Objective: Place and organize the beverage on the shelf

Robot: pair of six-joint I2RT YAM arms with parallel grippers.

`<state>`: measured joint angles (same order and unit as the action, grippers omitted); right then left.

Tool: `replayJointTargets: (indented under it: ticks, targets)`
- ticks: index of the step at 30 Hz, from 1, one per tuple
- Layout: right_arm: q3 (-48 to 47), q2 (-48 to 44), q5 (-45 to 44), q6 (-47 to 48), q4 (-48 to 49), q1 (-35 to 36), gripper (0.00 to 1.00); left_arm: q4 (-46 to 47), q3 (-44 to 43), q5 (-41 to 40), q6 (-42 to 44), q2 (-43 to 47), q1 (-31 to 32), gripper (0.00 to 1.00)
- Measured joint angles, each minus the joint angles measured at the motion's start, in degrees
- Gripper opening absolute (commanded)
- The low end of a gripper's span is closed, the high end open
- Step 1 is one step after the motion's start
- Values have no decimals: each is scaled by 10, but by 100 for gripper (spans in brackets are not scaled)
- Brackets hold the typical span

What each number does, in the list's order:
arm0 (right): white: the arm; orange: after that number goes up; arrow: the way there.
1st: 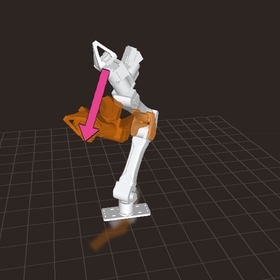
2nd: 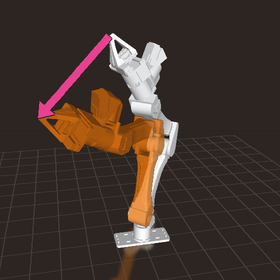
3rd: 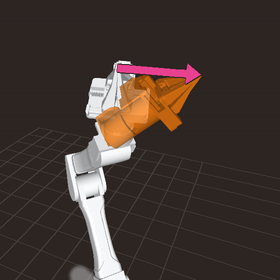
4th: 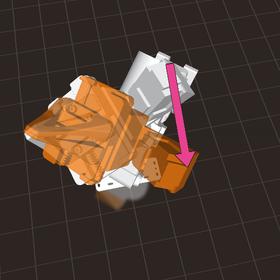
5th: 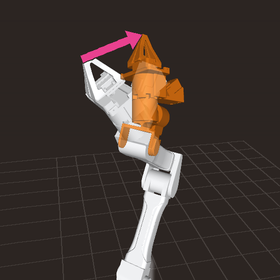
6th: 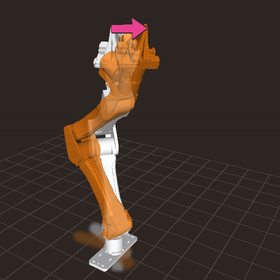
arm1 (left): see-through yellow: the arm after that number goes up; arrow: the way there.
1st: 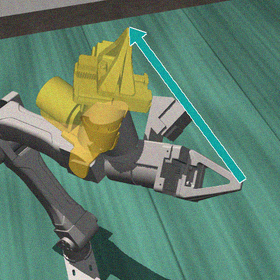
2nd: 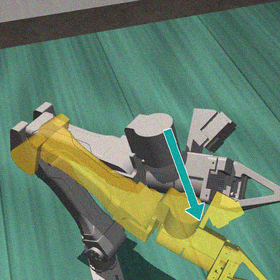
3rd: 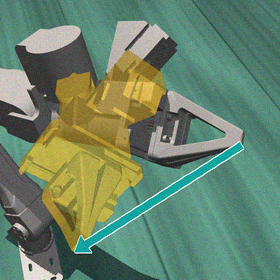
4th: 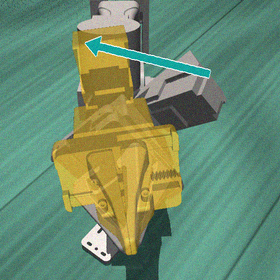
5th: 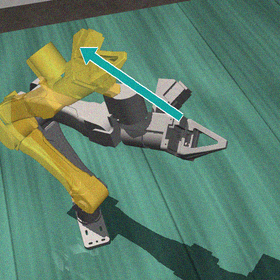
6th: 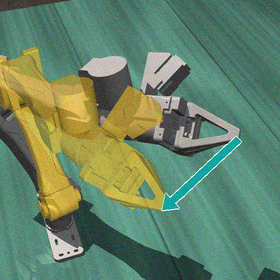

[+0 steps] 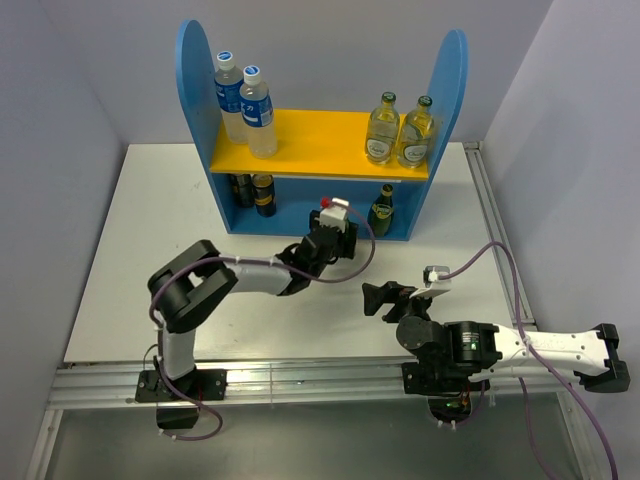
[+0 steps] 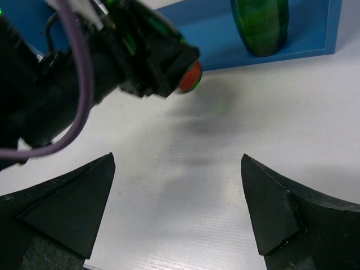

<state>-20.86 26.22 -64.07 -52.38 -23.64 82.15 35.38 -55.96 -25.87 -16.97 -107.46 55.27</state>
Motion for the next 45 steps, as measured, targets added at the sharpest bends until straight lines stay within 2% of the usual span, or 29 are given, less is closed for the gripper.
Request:
replayJointTargets:
  ticks: [10, 20, 21, 24, 25, 27, 28, 35, 45]
  targets:
    - [1, 0, 0, 7, 2, 0, 100, 4, -150, 66, 19, -144, -48, 0]
    - [6, 0, 0, 10, 5, 0, 100, 2, -263, 80, 26, -222, -75, 2]
    - [6, 1, 0, 10, 5, 0, 100, 1, -266, 80, 26, -225, -75, 7]
    - [6, 2, 0, 10, 5, 0, 100, -1, -269, 80, 25, -226, -75, 50]
    - [6, 2, 0, 10, 5, 0, 100, -1, -269, 80, 25, -226, -75, 71]
    - [6, 2, 0, 10, 5, 0, 100, -1, -269, 80, 25, -226, -75, 86]
    - [6, 3, 0, 10, 5, 0, 100, 0, -268, 75, 27, -226, -76, 99]
    - [6, 5, 0, 10, 5, 0, 100, 26, -241, 67, 25, -213, -76, 99]
    - [6, 17, 0, 10, 5, 0, 100, 33, -162, 71, 25, -143, -75, 99]
